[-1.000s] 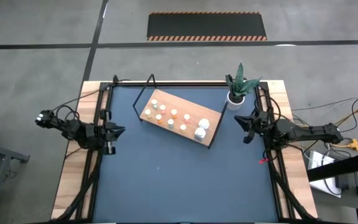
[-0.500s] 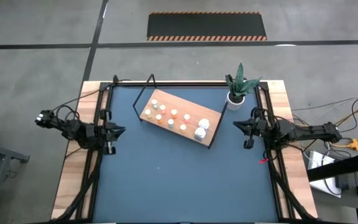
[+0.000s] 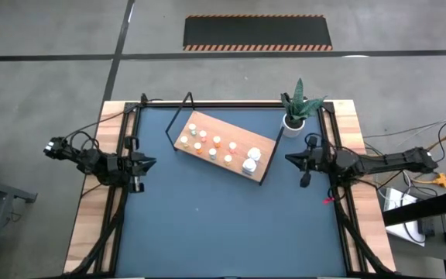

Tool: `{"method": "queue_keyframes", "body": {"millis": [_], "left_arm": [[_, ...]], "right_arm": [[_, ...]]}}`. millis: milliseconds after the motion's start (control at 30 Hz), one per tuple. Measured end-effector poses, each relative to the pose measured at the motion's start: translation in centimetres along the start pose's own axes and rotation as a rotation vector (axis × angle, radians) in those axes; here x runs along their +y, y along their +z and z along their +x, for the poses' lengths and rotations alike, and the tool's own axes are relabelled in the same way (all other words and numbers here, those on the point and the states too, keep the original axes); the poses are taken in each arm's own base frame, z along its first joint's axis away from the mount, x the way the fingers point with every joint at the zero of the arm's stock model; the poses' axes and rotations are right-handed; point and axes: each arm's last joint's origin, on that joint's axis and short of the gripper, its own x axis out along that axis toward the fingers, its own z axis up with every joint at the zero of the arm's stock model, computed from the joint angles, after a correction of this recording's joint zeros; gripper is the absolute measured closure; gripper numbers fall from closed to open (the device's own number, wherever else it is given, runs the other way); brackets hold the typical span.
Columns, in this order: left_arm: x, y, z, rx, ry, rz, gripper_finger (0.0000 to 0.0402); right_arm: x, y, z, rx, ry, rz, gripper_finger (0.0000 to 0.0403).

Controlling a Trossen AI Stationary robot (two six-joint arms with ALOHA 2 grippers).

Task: Pick and place medicine bottles onto shelf by color
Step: Return to Home Position

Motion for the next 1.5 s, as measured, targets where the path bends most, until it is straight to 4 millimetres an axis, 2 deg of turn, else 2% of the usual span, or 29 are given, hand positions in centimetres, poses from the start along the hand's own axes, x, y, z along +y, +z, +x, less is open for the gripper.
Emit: {"method": "queue_keyframes", "body": {"millis": [233,333,500,633,700,733,800,933,1500], "left_arm": [[0.0,0.0,0.0,0.001,0.0,0.0,0.0389],[0.0,0.0,0.0,-0.001,0.0,0.0,0.0389],[0.0,0.0,0.0,-0.002,0.001,-0.001,0.0389],[0.0,0.0,0.0,-0.002,0.0,-0.001,0.0389],[0.0,0.0,0.0,0.004,-0.002,0.002,0.0389],[0.0,0.0,0.0,0.005,0.001,0.002,0.0389],[0.0,-0.1,0.0,0.006,-0.002,0.003,0.0389],[-0.1,-0.1,0.0,0.01,0.0,0.004,0.0389],[-0.1,-0.1,0.1,0.012,0.002,0.004,0.0389]], "right_arm": [[0.0,-0.6,0.0,0.055,-0.005,0.083,0.0394],[-0.1,1.4,-0.2,-0.139,-0.002,0.13,0.0394],[-0.4,0.5,-0.8,-0.074,-0.015,0.133,0.0394],[-0.6,1.0,-1.3,-0.135,-0.008,0.185,0.0394],[-0.9,2.8,-1.7,-0.317,-0.068,0.242,0.0394],[-1.0,2.7,-1.7,-0.312,-0.106,0.24,0.0394],[-1.0,1.5,-1.4,-0.193,-0.169,0.192,0.0394],[-0.9,0.6,-1.0,-0.089,-0.179,0.143,0.0394],[-0.9,0.7,-1.0,-0.097,-0.188,0.147,0.0394]]}}
